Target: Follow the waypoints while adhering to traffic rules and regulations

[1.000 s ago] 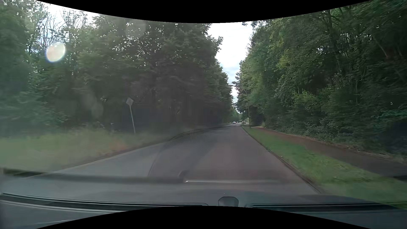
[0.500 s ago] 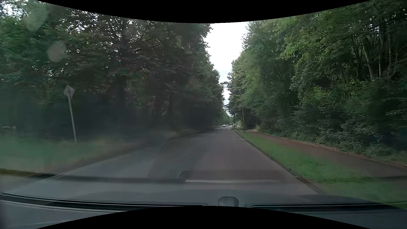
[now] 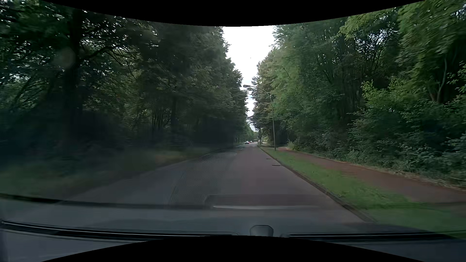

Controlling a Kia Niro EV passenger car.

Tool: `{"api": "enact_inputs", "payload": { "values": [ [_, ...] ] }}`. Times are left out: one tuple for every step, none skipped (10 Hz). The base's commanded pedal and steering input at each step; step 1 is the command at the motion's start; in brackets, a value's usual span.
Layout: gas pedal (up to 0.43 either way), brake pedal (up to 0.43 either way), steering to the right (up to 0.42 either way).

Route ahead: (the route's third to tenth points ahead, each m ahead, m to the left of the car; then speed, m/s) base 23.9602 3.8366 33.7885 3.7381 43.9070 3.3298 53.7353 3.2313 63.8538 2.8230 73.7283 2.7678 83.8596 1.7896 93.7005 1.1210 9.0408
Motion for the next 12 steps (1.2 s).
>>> {"api": "enact_inputs", "payload": {
  "values": [
    [0.209, 0.000, 0.014],
    [0.228, 0.000, 0.005],
    [0.228, 0.000, -0.001],
    [0.228, 0.000, -0.001],
    [0.228, 0.000, 0.001],
    [0.228, 0.000, 0.003],
    [0.228, 0.000, 0.005],
    [0.228, 0.000, 0.009],
    [0.228, 0.000, 0.012],
    [0.209, 0.000, 0.012],
    [0.197, 0.000, 0.007],
    [0.197, 0.000, 0.001]
  ]
}}
